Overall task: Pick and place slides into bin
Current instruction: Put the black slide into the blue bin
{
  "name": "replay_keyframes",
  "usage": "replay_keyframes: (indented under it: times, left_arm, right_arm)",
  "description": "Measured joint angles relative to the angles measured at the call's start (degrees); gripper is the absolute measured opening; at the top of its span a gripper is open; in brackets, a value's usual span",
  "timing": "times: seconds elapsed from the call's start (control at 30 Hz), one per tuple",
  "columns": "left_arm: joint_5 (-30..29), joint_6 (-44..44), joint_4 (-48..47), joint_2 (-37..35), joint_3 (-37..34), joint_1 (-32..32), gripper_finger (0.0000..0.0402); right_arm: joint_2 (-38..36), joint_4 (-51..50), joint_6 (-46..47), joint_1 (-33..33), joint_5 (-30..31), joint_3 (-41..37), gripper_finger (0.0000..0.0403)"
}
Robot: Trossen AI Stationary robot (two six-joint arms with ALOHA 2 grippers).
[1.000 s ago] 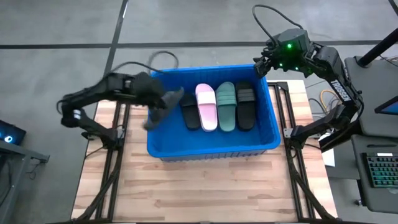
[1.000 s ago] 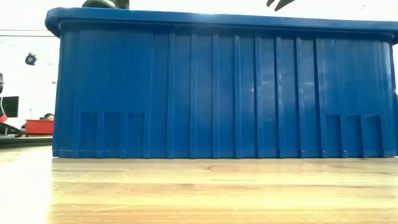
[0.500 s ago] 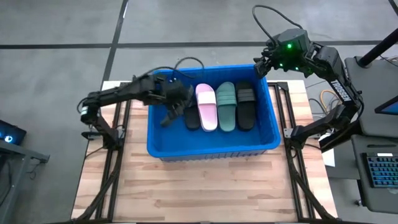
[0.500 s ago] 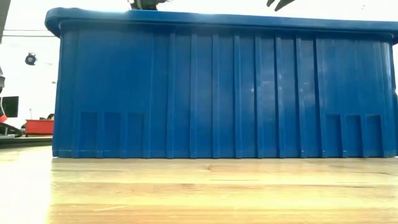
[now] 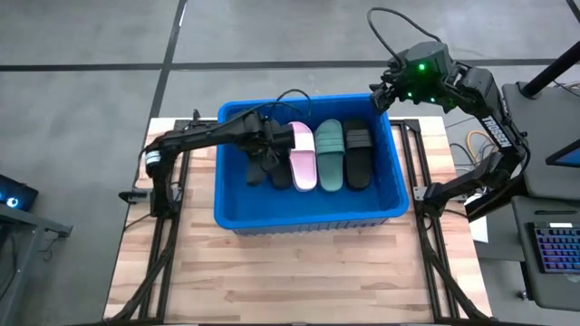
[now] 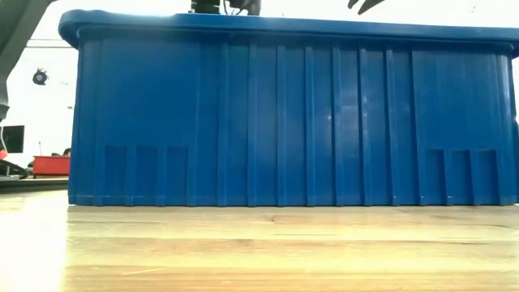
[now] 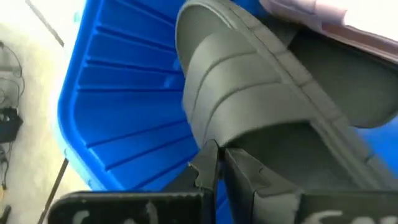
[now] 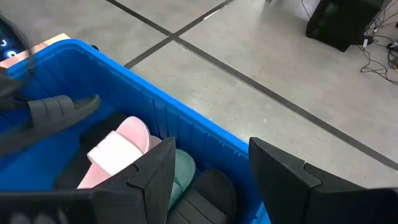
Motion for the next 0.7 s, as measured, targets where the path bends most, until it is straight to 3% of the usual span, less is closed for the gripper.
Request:
replay_keyframes:
  times: [0.7]
  left_arm:
    - [4.2,-3.8,0.0,15.5,10.2,3.2,0.0000]
  right_arm:
    - [-1.2,0.0,0.0,0.0,0.0,0.0,0.0194]
